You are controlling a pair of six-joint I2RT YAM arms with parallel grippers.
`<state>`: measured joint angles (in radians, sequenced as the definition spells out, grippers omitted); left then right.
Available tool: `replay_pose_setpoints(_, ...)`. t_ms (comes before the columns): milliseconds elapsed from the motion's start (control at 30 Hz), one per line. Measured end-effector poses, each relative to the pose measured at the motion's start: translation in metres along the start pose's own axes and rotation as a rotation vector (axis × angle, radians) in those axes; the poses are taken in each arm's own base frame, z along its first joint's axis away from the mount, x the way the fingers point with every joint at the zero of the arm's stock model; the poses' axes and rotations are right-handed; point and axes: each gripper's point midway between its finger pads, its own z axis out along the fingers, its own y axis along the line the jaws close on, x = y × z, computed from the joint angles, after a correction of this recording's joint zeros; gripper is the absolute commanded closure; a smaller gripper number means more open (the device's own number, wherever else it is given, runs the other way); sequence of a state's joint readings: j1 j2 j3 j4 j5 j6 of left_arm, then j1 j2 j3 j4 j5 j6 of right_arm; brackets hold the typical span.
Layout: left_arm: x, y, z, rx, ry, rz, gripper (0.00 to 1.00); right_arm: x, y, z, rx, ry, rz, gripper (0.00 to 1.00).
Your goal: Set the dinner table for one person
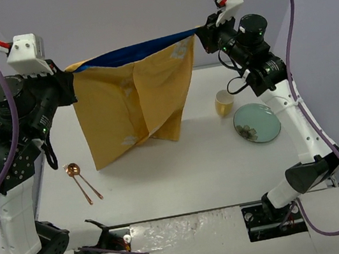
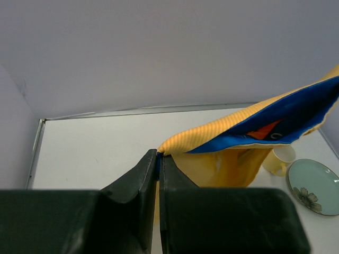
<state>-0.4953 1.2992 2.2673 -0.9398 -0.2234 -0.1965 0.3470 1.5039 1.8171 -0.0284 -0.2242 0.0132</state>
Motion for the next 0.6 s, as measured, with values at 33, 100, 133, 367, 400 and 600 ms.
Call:
replay_pose_setpoints(33,0.001,0.002,0.002,-0.016,0.002,0.003,1.0,-0.006,0.001,0.002,-0.008,-0.012,-0.002,1.0)
replay_pose_setpoints(100,0.003,0.008,0.009,-0.054,0.009,0.011,1.0,-0.014,0.003,0.008,-0.023,-0.03,-0.005,1.0)
replay_pose_setpoints(133,0.004,0.011,0.013,-0.074,0.014,0.016,1.0,-0.016,0.004,0.013,-0.031,-0.035,-0.007,1.0)
replay_pose_setpoints(367,0.01,0.03,0.052,-0.177,0.036,0.036,1.0,-0.008,0.01,0.069,-0.11,-0.029,-0.002,1.0)
replay_pose_setpoints(400,0.009,0.032,0.059,-0.186,0.032,0.036,1.0,-0.006,0.011,0.078,-0.121,-0.03,-0.001,1.0)
replay_pose_setpoints(600,-0.013,0.036,0.084,-0.199,-0.028,0.041,1.0,-0.003,0.019,0.116,-0.177,-0.064,0.001,1.0)
